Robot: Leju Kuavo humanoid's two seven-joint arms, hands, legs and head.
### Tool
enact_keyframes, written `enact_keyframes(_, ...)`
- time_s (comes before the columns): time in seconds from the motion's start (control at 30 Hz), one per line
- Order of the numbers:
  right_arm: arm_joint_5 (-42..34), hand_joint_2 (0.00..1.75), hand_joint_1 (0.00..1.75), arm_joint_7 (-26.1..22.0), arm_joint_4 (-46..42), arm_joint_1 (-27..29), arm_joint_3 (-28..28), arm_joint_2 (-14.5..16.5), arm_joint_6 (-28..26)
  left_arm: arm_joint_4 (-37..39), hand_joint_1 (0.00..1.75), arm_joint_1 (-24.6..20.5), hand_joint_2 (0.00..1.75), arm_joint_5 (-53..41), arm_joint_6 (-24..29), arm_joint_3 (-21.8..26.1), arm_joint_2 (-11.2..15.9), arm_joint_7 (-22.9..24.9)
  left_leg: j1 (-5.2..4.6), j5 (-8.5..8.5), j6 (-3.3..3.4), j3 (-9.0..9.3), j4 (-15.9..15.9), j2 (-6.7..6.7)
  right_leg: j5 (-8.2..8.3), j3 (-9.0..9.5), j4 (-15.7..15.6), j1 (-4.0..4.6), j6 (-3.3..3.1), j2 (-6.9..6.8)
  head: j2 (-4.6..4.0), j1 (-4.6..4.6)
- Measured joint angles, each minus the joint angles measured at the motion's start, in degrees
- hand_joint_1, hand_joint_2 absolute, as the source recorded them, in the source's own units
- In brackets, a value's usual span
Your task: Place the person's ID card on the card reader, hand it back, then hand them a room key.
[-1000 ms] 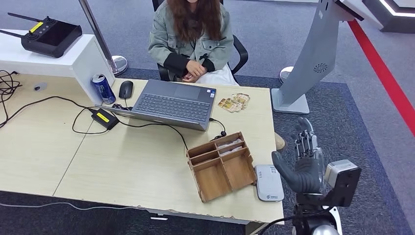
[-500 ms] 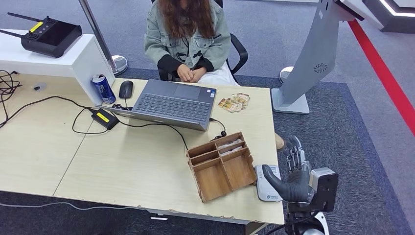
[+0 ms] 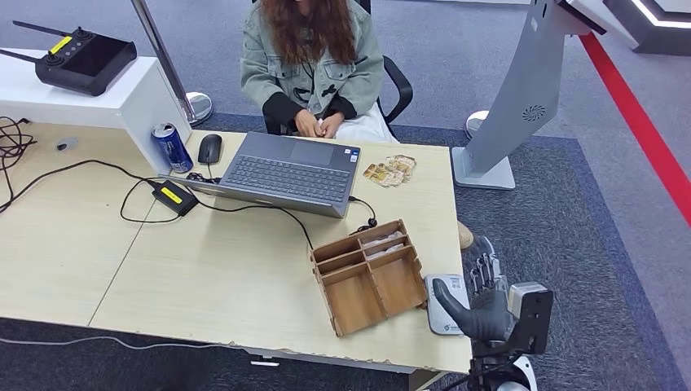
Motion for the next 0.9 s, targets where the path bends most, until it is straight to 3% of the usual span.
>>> enact_keyframes(0.27,-2.32,1.75,0.0,-1.43,5.57,-0.03,0.94,0.75,-0.25,0.0,0.0,-0.08,0.0,0.01,0.18,1.05,0.02,-0.41,0.0,0.0,0.0,0.0,0.0,0.0,0.0,0.0,0.0,0.0,0.0,0.0,0.0,0.01)
enact_keyframes(0.9,-2.47,1.75,0.0,-2.9,7.57,-0.03,0.93,0.79,-0.48,0.0,0.0,-0.09,0.0,-0.01,0.27,1.26,0.02,-0.61,0.0,0.0,0.0,0.0,0.0,0.0,0.0,0.0,0.0,0.0,0.0,0.0,0.0,0.01)
